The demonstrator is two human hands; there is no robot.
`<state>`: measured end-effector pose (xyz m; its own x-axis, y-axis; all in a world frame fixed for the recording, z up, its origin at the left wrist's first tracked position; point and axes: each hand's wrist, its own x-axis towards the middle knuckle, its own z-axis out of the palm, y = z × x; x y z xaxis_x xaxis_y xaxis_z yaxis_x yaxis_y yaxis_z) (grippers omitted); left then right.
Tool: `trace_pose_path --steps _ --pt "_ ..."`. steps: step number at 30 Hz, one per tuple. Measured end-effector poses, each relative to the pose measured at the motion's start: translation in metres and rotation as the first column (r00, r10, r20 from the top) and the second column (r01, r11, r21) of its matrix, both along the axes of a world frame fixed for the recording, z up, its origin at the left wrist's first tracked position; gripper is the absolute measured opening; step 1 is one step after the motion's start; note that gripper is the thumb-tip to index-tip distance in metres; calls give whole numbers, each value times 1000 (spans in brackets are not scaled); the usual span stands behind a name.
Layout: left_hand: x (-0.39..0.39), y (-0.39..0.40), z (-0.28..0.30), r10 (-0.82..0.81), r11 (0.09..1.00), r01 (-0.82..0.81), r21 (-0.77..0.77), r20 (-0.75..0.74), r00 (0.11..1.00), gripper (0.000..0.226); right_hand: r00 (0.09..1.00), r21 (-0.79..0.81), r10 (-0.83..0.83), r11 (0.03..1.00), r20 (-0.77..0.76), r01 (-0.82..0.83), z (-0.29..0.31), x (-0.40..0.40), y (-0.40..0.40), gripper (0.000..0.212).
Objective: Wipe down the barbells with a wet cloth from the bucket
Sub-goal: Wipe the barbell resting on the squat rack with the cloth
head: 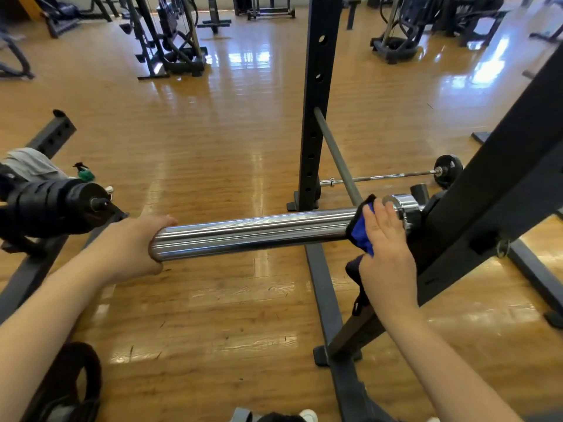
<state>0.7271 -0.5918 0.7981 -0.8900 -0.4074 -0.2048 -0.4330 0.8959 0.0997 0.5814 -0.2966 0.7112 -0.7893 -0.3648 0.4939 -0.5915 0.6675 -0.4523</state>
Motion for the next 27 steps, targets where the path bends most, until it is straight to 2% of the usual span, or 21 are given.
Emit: trace_pose_path --steps 5,7,9,10,12,13,15,18,20,24,27 --pt "-7 -14 5 -14 987 -8 160 137 990 67 998 -40 -53 998 -23 52 -18 14 -1 85" --pt "-9 -19 5 -27 975 -12 224 172 985 74 997 -37 -50 998 -53 48 -22 20 -12 73" --pt "-11 -23 1 -20 973 -18 232 162 987 91 996 -23 -22 1000 -89 20 -20 16 -14 63" --pt "-9 -24 -3 -12 984 -11 178 128 992 99 994 -15 -15 1000 -105 13 -16 12 -11 63" --pt "1 -21 -19 -48 995 44 -88 -40 998 108 997 -22 -16 1000 -78 15 -8 1 -1 64" --pt "8 -19 -29 -101 969 68 -237 -134 986 109 999 -30 -16 999 -45 15 -4 -2 3 66" --pt "21 -14 -51 -176 930 53 -365 -312 933 101 1000 -30 -23 999 -21 23 -1 -1 6 66" --pt "25 -13 -78 -244 896 -24 -444 -535 809 74 996 -16 -85 996 -25 85 -9 6 -7 75" --pt "20 -15 -84 -265 879 -65 -472 -598 757 58 995 -13 -98 995 -22 98 -13 9 -15 80" --pt "17 -16 -78 -241 910 -36 -412 -599 763 53 998 38 9 999 -68 -6 -10 6 -1 82" --pt "17 -15 -71 -160 951 -16 -310 -536 829 68 999 39 -14 999 -34 16 -6 3 18 86"
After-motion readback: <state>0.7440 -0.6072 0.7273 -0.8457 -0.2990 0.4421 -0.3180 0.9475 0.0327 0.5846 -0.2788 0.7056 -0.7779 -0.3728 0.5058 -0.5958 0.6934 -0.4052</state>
